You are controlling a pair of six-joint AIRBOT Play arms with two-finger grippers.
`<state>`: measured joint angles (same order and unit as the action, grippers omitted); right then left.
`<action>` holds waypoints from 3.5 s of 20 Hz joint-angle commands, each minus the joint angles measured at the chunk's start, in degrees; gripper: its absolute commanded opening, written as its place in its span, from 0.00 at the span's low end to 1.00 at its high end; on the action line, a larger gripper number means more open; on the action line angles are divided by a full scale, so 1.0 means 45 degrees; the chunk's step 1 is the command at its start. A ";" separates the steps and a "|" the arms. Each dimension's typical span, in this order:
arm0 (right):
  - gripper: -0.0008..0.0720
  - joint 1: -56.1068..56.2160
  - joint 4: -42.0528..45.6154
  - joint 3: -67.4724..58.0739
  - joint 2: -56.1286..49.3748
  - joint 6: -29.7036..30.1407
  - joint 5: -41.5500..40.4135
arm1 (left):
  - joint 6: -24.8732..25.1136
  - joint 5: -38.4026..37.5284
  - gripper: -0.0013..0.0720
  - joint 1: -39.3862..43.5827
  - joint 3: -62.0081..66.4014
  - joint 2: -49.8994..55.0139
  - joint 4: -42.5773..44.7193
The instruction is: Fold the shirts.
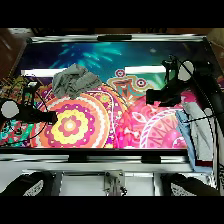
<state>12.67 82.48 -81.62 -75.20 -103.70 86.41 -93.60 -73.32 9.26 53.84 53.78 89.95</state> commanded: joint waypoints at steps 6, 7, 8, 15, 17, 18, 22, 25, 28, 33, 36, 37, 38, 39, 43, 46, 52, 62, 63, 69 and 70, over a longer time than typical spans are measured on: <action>0.88 0.0000 0.0243 0.0005 -0.0015 0.0092 -0.1564 | -0.0049 0.2395 1.00 -0.0049 -0.0005 0.0141 -0.0058; 0.88 0.0000 0.0495 0.0005 -0.0010 0.0087 -0.1831 | -0.0049 0.2827 1.00 -0.0044 -0.0005 0.0170 -0.0335; 0.88 0.0000 0.0704 0.0005 -0.0010 0.0092 -0.1977 | -0.0253 0.3230 1.00 -0.0044 -0.0005 0.0175 -0.0913; 0.88 0.0015 0.1690 0.0019 -0.0359 0.0092 -0.3424 | -0.0510 0.5362 0.85 -0.1224 0.2895 0.3594 -0.0797; 0.88 0.0015 0.1059 0.0019 -0.0695 0.0092 -0.3502 | -0.0583 0.4843 0.85 -0.1433 0.5066 0.5945 -0.0758; 0.88 0.0015 0.0665 0.0019 -0.0860 0.0102 -0.3400 | -0.0724 0.4673 0.85 -0.1481 0.6037 0.6960 -0.0758; 0.88 0.0015 0.0063 0.0019 -0.1083 0.0107 -0.2647 | -0.0699 0.3876 0.85 -0.1549 0.9146 1.0035 -0.0393; 0.88 0.0015 0.0058 0.0019 -0.1083 0.0107 -0.2438 | -0.0695 0.3604 0.85 -0.1583 1.0088 1.1021 0.1559; 0.88 0.0015 0.0068 0.0019 -0.1083 0.0107 -0.2288 | -0.0670 0.3264 0.85 -0.1491 1.0098 1.1706 0.1350; 0.88 0.0015 -0.0044 0.0019 -0.1083 0.0102 -0.1530 | -0.0709 0.3162 0.41 -0.1151 1.0112 1.2288 -0.0321; 0.88 0.0015 -0.0214 0.0005 -0.1049 0.0471 -0.0534 | -0.0797 0.1841 0.06 -0.1166 1.1021 1.1827 -0.0471; 0.88 0.0010 -0.0189 0.0005 -0.0947 0.0753 -0.0117 | -0.0685 0.1506 0.06 -0.1180 1.1642 1.1409 -0.0432; 0.88 0.0015 -0.0063 -0.0005 -0.0719 0.0874 0.0189 | -0.0447 0.1423 0.06 -0.1171 1.2332 1.0797 -0.0437; 0.88 0.0015 0.0146 -0.0039 -0.0330 0.0879 0.0427 | -0.0350 0.1472 0.06 -0.1098 1.2973 1.0083 -0.0432; 0.88 0.0015 0.1846 -0.0049 0.2667 0.0865 0.0495 | -0.0015 0.1647 0.06 -0.0029 1.4260 0.5814 -0.0437; 0.88 0.0010 0.3492 -0.0049 0.5425 0.0865 0.0729 | -0.0034 0.1098 0.06 0.1812 1.3323 0.2642 -0.0568; 0.88 0.0010 0.2395 -0.0044 0.9024 0.0860 0.2302 | -0.2050 0.0403 0.06 0.5654 0.7728 0.0257 -0.0573; 0.88 0.0010 0.2079 0.0049 0.8718 0.0291 0.3434 | -0.2424 0.1962 1.00 0.8072 0.3317 0.1880 -0.1112; 0.88 0.0010 0.1783 0.0049 0.8534 0.0296 0.3750 | -0.1656 -0.0248 1.00 0.7329 0.3939 0.1724 -0.0121; 0.88 0.0010 0.0670 0.1894 0.8174 0.0131 0.2501 | -0.0112 -0.2919 1.00 -0.0330 0.2584 -0.0767 0.0923; 0.88 0.0010 0.0398 0.2652 0.8174 0.0136 0.1987 | 0.0340 -0.2458 1.00 -0.1724 0.1622 -0.1001 0.0068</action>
<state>12.69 87.31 -75.26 -38.04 -102.78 99.70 -96.40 -82.67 16.82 67.33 53.30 94.19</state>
